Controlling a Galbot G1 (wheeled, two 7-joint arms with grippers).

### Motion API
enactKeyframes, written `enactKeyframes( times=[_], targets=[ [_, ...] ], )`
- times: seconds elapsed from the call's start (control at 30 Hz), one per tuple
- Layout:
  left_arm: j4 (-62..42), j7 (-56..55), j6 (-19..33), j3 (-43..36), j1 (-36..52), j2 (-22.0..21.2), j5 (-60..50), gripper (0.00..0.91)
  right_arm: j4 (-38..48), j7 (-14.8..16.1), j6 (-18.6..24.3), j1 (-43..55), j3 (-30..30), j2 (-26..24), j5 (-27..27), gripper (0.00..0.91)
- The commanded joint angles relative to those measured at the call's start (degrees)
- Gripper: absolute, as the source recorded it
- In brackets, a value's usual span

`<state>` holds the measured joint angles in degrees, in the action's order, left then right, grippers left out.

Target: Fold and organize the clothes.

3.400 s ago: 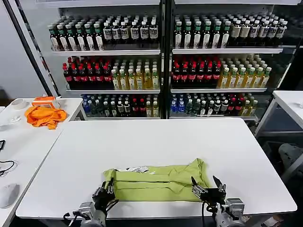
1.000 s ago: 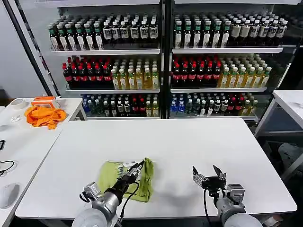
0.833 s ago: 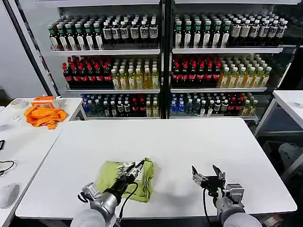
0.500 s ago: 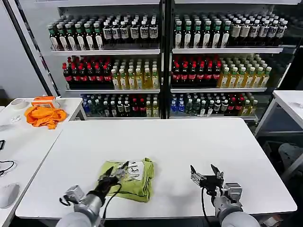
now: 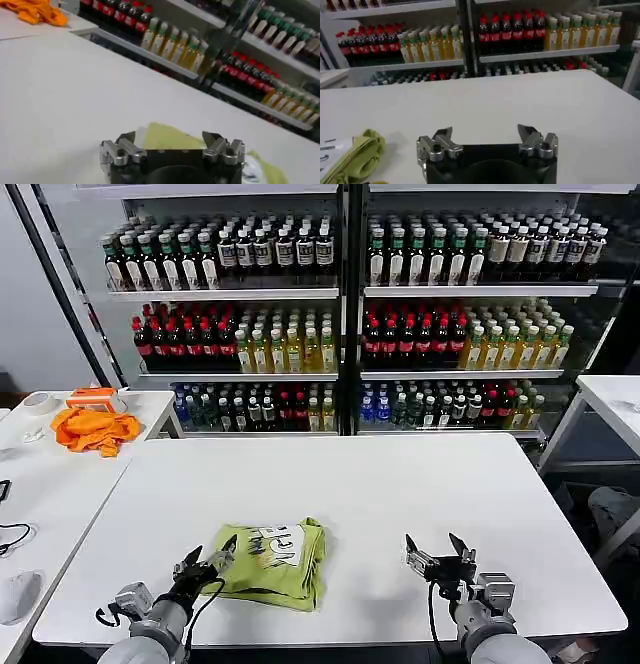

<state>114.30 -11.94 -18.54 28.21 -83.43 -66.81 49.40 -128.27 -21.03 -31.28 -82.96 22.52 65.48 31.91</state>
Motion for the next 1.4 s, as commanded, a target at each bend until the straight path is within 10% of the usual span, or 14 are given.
enactKeyframes(
  times=[0.03, 0.47, 0.53, 0.57, 0.63, 0.67, 1.4],
  targets=[
    [-2.73, 0.68, -1.12, -0.64, -0.17, -0.69, 1.47, 0.907, -0.59, -0.02, -0.02, -0.82, 0.27, 0.0, -0.22, 0.907],
    [-8.83, 3.14, 0.03, -2.62, 3.96, -2.65, 2.44, 0.907, -2.42, 0.03, -0.11, -3.26, 1.79, -0.21, -0.73, 0.907],
    [-8.54, 4.0, 0.08, -2.45, 3.76, -2.83, 4.87, 0.705, -2.75, 0.06, -0.12, -3.75, 2.28, -0.34, -0.68, 0.907],
    [-8.48, 4.3, 0.09, -2.34, 3.74, -3.04, 6.6, 0.363, -2.89, 0.06, -0.11, -3.92, 2.51, -0.37, -0.66, 0.907],
    [-8.44, 4.86, 0.09, -2.1, 3.81, -3.43, 9.36, 0.06, -3.14, 0.07, -0.12, -4.24, 2.78, -0.41, -0.65, 0.907],
    [-8.53, 5.12, 0.11, -2.05, 3.86, -3.66, 9.97, 0.02, -3.27, 0.08, -0.12, -4.33, 2.83, -0.41, -0.64, 0.907],
    [-7.52, 6.65, -0.13, 2.16, 4.05, -6.89, 24.58, 0.02, -5.57, 0.08, -0.14, -6.61, 4.01, -0.21, -0.67, 0.907]
  ],
)
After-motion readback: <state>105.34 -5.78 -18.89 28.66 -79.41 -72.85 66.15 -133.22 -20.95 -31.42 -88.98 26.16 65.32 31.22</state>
